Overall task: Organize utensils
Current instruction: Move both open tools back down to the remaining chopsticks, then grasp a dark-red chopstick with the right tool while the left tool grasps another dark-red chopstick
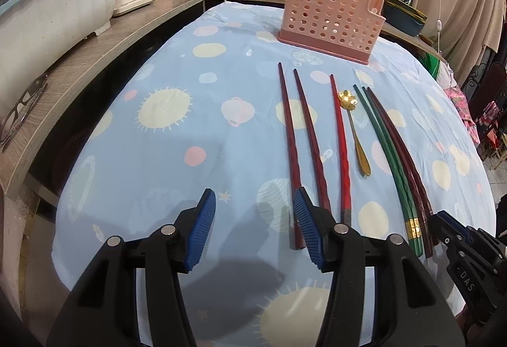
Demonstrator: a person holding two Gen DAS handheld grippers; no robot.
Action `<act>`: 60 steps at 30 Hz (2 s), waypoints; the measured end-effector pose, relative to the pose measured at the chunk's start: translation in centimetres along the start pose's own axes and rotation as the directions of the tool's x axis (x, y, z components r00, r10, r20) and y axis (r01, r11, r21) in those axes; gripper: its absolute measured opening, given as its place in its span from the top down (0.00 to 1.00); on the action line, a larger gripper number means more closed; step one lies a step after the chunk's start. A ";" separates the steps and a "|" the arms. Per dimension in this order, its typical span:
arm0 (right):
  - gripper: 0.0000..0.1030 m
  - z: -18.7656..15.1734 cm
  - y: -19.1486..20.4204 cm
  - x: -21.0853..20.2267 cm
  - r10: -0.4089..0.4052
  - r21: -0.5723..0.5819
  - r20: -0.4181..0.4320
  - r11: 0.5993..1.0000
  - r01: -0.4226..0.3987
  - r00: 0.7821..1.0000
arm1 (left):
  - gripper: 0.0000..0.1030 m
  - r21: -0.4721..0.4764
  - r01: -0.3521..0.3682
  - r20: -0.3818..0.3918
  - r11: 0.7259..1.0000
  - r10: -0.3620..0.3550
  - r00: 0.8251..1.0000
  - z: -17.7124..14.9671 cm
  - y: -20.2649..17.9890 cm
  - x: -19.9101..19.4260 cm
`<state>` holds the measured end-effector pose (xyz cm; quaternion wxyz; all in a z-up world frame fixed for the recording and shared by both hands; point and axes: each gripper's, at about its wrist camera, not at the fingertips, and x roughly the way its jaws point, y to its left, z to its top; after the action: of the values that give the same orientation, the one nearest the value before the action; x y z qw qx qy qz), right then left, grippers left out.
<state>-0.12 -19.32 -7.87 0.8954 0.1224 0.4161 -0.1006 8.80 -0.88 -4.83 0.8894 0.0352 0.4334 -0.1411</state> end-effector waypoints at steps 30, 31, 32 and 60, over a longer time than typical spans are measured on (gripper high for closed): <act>0.92 -0.2 -0.3 0.1 0.001 0.006 0.003 1.000 -0.001 1.000 | 0.88 0.024 0.016 -0.056 1.000 -0.014 0.998 -1.3 -1.0 1.4; 0.92 -0.2 -0.3 0.1 0.001 0.006 0.003 1.000 -0.001 1.000 | 0.92 0.025 0.015 -0.057 1.000 -0.014 0.998 -1.3 -1.0 1.4; 0.92 -0.2 -0.3 0.1 0.002 0.007 0.002 1.000 -0.002 1.000 | 0.92 0.025 0.017 -0.059 1.000 -0.015 0.998 -1.3 -1.0 1.4; 0.93 5.4 -1.7 -5.1 0.029 0.050 0.170 0.998 -0.038 0.985 | 0.93 -0.004 0.010 0.072 1.000 -0.010 0.997 3.6 0.1 -3.3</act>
<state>0.03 -22.13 -0.83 0.9255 0.1442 0.3335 -0.1066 9.68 -0.68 -0.03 0.9038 0.0258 0.4015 -0.1459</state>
